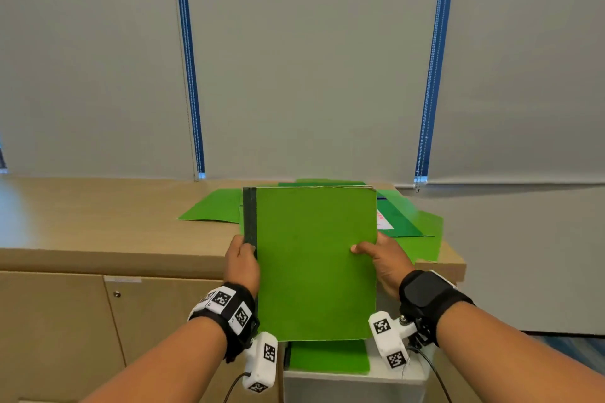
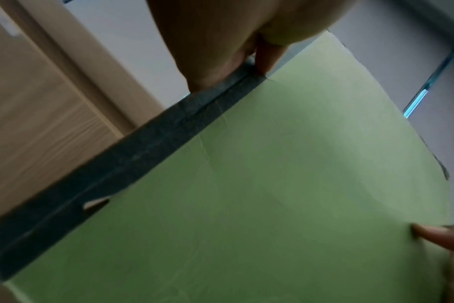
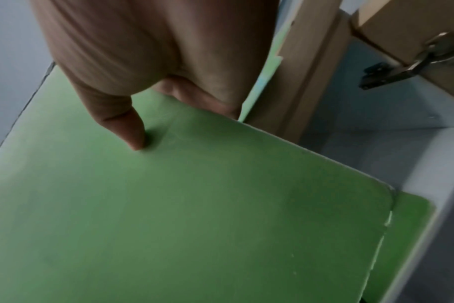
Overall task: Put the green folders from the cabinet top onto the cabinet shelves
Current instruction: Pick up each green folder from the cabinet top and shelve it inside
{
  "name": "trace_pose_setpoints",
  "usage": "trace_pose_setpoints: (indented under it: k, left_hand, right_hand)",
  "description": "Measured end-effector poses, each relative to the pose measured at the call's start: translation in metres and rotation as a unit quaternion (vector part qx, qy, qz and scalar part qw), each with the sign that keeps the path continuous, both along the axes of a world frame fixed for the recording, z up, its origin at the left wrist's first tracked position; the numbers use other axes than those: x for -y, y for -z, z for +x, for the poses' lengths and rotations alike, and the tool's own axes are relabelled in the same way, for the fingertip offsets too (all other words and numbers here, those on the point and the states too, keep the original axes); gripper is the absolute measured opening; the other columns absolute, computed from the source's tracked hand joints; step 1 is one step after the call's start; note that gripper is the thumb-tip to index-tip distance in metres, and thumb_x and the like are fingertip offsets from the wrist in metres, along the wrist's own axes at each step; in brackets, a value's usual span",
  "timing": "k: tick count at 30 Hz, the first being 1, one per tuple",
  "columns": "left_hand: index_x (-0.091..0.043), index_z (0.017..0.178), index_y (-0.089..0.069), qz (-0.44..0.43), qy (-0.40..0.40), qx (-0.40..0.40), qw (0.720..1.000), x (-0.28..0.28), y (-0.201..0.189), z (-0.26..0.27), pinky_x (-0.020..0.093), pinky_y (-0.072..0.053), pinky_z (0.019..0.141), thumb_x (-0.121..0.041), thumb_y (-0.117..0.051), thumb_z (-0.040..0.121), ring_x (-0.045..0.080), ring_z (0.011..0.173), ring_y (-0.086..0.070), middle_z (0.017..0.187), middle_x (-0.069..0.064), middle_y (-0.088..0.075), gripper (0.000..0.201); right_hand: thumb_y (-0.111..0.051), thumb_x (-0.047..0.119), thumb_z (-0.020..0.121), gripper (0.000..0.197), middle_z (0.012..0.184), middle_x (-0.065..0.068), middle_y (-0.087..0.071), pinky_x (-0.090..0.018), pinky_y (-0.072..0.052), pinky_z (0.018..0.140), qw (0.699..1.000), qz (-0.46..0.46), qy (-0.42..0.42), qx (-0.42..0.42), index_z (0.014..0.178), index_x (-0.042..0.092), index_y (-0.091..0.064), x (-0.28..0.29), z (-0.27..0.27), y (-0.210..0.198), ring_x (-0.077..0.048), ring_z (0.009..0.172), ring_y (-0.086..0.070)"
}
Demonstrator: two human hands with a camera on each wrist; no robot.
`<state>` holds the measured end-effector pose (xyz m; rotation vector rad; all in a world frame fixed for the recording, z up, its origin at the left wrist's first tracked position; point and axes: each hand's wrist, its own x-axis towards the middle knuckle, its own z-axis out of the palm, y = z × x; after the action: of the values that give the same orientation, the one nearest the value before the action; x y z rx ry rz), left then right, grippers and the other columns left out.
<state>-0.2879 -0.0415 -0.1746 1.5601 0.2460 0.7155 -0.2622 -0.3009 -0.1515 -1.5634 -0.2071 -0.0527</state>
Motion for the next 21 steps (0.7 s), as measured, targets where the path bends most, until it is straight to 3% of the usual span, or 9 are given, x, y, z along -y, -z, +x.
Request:
trace_pose_setpoints:
  k: [3,6,9,12,14,18,21]
  left_hand:
    - [0.0,0.08,-0.051,0.003,-0.001,-0.048,0.999,0.004,0.035,-0.005,0.035,-0.036,0.066,-0.014,-0.038,0.083,0.024,0.069,-0.047,0.075,0.018,-0.053,0.019]
    - [-0.003,0.076,-0.05,0.008,0.002,-0.089,0.996,0.009,0.08,-0.007,0.035,-0.035,0.066,-0.017,-0.038,0.081,0.023,0.07,-0.046,0.075,0.016,-0.053,0.019]
    - [-0.002,0.083,-0.053,0.003,0.005,-0.135,0.991,0.012,0.127,-0.009,0.035,-0.037,0.066,-0.013,-0.038,0.087,0.023,0.072,-0.048,0.079,0.016,-0.055,0.019]
    - [-0.011,0.079,-0.051,-0.006,-0.004,-0.17,0.985,0.015,0.164,-0.004,0.034,-0.037,0.064,-0.008,-0.036,0.091,0.023,0.07,-0.047,0.077,0.015,-0.052,0.019]
    - [-0.015,0.078,-0.048,-0.004,-0.004,-0.19,0.982,0.017,0.185,0.003,0.035,-0.039,0.067,-0.007,-0.036,0.091,0.025,0.072,-0.049,0.08,0.016,-0.053,0.02]
    - [-0.008,0.099,-0.047,0.05,0.044,-0.214,0.975,0.035,0.224,0.011,0.041,-0.045,0.076,-0.012,-0.038,0.097,0.029,0.081,-0.054,0.089,0.018,-0.057,0.011]
    - [-0.006,0.111,-0.047,0.121,0.079,-0.224,0.964,0.051,0.246,0.02,0.029,-0.037,0.073,-0.012,-0.037,0.101,0.024,0.086,-0.054,0.096,0.006,-0.057,0.016]
  right_hand:
    - [-0.076,0.024,0.056,0.048,0.102,-0.007,-0.074,-0.055,-0.048,0.097,0.999,-0.01,0.019,-0.04,0.103,0.013,-0.067,0.004,0.007,0.043,-0.031,0.101,-0.067]
    - [-0.067,0.001,0.073,0.03,0.105,-0.017,-0.072,-0.049,-0.052,0.092,0.996,-0.009,0.028,-0.088,0.103,0.005,-0.067,0.006,0.002,0.082,-0.032,0.095,-0.066]
    - [-0.059,-0.008,0.079,0.032,0.108,-0.022,-0.069,-0.044,-0.052,0.086,0.99,-0.024,0.019,-0.14,0.11,-0.002,-0.064,0.012,0.001,0.122,-0.032,0.093,-0.064]
    - [-0.05,-0.014,0.081,0.037,0.113,-0.029,-0.064,-0.052,-0.048,0.093,0.977,-0.049,-0.011,-0.205,0.116,-0.005,-0.059,0.021,0.004,0.168,-0.034,0.095,-0.061]
    - [-0.045,-0.014,0.083,0.037,0.11,-0.026,-0.064,-0.053,-0.046,0.095,0.966,-0.08,-0.031,-0.246,0.117,-0.005,-0.058,0.03,0.003,0.199,-0.034,0.096,-0.06]
    - [-0.049,-0.005,0.087,0.03,0.114,-0.016,-0.069,-0.051,-0.046,0.099,0.953,-0.134,-0.043,-0.268,0.11,0.006,-0.064,0.056,0.008,0.249,-0.036,0.105,-0.064]
    - [-0.049,-0.004,0.089,0.028,0.112,-0.015,-0.07,-0.046,-0.05,0.096,0.952,-0.15,-0.007,-0.265,0.109,0.009,-0.064,0.071,0.024,0.274,-0.033,0.103,-0.066]
